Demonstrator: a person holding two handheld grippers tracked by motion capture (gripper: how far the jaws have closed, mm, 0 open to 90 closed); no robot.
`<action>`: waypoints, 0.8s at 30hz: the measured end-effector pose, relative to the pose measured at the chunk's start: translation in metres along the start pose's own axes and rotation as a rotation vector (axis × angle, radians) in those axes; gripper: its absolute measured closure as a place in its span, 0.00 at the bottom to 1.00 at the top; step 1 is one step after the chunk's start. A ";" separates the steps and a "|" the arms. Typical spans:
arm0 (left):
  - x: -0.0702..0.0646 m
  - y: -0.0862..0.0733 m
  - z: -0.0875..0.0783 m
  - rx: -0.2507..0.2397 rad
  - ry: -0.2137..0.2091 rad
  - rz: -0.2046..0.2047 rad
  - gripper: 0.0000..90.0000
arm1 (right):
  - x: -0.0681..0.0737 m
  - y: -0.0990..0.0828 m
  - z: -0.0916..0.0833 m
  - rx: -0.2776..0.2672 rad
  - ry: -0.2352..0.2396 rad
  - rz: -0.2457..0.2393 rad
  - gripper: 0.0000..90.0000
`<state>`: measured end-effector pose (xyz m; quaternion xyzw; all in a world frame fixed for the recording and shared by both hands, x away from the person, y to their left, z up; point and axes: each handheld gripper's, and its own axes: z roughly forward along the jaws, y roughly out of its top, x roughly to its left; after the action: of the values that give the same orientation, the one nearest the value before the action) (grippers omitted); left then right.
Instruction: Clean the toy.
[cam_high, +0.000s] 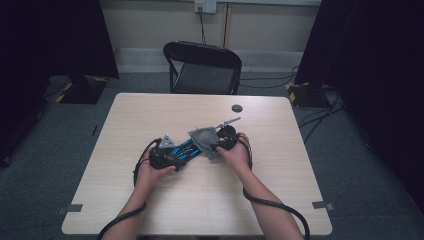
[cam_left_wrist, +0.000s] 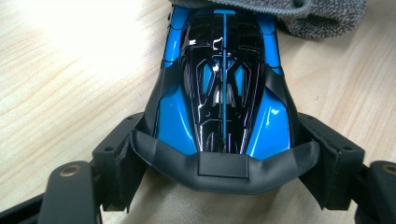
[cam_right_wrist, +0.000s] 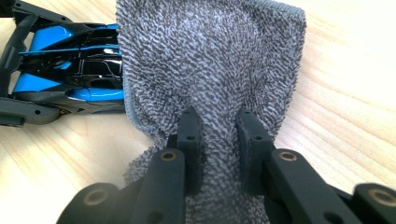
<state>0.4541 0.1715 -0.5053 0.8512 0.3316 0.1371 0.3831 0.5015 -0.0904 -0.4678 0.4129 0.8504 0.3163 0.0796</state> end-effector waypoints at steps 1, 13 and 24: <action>0.000 0.000 0.000 0.000 0.000 0.000 0.27 | -0.001 -0.001 0.000 -0.001 -0.001 0.003 0.83; 0.000 0.000 0.000 0.000 0.000 0.000 0.27 | -0.009 -0.003 -0.001 -0.003 -0.010 0.023 0.83; 0.000 0.000 0.000 0.000 0.000 0.000 0.27 | -0.014 -0.008 -0.002 -0.008 -0.019 0.039 0.83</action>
<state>0.4541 0.1714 -0.5053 0.8512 0.3314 0.1372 0.3830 0.5050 -0.1050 -0.4729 0.4320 0.8403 0.3169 0.0833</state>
